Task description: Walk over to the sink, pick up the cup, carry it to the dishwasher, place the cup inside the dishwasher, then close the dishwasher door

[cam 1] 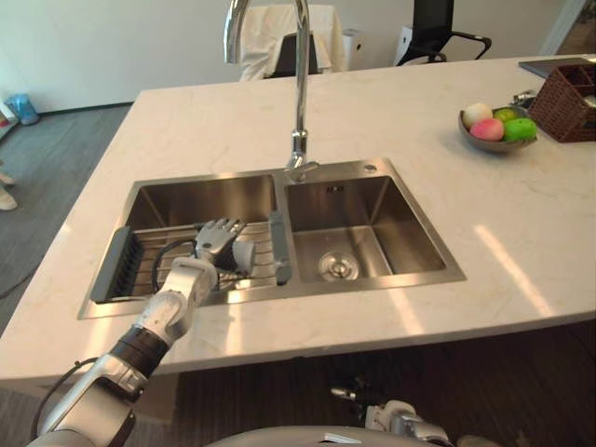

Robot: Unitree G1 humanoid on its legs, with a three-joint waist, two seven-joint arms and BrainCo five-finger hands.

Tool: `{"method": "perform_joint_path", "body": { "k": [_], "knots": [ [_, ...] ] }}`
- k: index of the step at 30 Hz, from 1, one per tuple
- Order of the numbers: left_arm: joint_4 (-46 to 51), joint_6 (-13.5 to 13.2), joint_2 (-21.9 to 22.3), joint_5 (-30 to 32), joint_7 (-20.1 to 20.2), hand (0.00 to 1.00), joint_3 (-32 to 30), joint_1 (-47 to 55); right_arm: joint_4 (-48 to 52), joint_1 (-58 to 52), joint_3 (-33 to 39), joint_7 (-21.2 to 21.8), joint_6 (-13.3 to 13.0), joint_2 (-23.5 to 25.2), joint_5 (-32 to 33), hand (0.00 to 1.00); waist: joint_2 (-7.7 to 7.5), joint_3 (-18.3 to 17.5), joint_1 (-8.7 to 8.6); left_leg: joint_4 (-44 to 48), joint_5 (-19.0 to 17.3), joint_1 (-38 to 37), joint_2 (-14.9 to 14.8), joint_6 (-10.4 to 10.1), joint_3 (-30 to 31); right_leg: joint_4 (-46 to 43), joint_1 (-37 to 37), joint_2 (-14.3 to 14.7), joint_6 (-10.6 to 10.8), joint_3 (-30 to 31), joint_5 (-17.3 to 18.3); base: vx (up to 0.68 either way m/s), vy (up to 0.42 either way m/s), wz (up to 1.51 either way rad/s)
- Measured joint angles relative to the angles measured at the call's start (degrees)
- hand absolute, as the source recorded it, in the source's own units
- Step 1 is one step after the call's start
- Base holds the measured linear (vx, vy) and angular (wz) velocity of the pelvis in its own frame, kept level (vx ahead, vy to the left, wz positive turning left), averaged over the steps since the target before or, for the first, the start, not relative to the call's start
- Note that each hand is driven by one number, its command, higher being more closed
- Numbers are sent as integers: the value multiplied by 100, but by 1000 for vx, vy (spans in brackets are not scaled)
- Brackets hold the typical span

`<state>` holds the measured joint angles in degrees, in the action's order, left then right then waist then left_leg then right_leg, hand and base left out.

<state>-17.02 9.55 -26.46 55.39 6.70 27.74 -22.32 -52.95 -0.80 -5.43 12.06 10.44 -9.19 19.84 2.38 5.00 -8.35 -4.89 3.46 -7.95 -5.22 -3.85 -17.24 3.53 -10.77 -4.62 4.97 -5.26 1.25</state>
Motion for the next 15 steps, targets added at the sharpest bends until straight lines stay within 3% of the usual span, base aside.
{"method": "perform_joint_path", "body": {
  "k": [15],
  "knots": [
    [-67,135,-7,178,205,0,-2,-113,1,-16,7,27,-14,5,-8,0,69,-27,-108,1,-4,64,0,-1,-12,-17,83,0,-1,20,-1,0,0,0]
  ]
}}
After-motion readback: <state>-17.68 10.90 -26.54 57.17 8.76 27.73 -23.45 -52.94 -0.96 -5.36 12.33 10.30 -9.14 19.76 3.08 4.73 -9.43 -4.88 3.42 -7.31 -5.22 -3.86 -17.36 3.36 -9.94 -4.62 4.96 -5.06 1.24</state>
